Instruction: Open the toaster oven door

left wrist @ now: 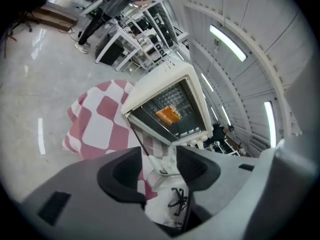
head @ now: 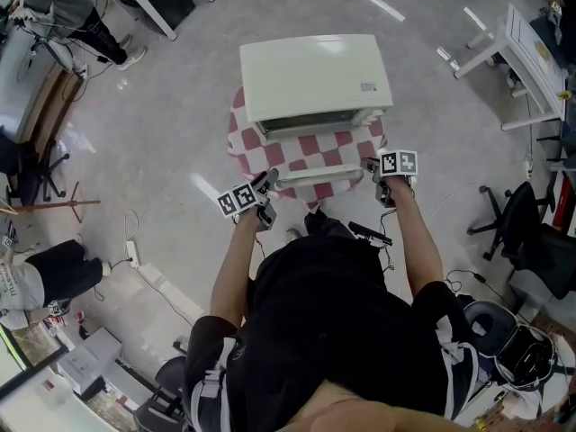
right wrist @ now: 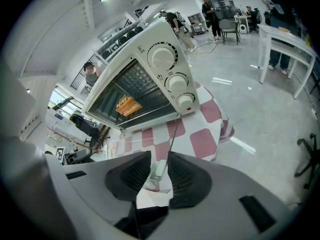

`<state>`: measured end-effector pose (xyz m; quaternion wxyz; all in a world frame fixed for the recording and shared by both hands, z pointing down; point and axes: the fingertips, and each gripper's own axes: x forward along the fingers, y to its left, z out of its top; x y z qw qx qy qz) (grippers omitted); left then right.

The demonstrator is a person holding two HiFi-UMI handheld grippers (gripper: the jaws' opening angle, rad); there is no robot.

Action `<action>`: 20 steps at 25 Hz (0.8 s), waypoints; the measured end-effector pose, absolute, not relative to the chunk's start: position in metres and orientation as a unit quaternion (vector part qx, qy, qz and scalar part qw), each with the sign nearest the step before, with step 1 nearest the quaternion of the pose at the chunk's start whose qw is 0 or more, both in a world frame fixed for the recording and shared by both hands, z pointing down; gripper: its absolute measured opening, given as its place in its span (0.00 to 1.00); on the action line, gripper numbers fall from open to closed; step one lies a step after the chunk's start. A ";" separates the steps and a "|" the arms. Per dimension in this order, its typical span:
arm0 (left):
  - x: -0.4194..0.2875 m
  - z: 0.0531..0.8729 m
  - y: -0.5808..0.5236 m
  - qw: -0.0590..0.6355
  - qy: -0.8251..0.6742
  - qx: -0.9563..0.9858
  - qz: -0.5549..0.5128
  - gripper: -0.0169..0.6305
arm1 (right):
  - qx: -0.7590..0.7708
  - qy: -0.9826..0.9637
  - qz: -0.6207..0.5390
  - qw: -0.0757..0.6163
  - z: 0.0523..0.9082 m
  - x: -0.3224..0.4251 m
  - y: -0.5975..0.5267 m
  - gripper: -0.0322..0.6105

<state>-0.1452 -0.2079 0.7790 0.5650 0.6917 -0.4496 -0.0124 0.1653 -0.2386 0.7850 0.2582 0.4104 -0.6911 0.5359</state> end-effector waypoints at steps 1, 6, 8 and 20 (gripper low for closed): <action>-0.143 0.781 -0.208 0.563 -0.446 0.696 0.005 0.32 | 0.411 -0.691 0.535 0.258 0.784 0.165 -0.238 0.24; -0.142 0.785 -0.205 0.542 -0.458 0.702 0.058 0.26 | 0.416 -0.690 0.530 0.265 0.785 0.165 -0.236 0.24; -0.140 0.790 -0.202 0.540 -0.459 0.701 0.081 0.25 | 0.417 -0.689 0.527 0.272 0.789 0.165 -0.234 0.24; -0.138 0.829 -0.184 0.517 -0.466 0.695 0.179 0.23 | 0.428 -0.674 0.498 0.339 0.831 0.163 -0.216 0.24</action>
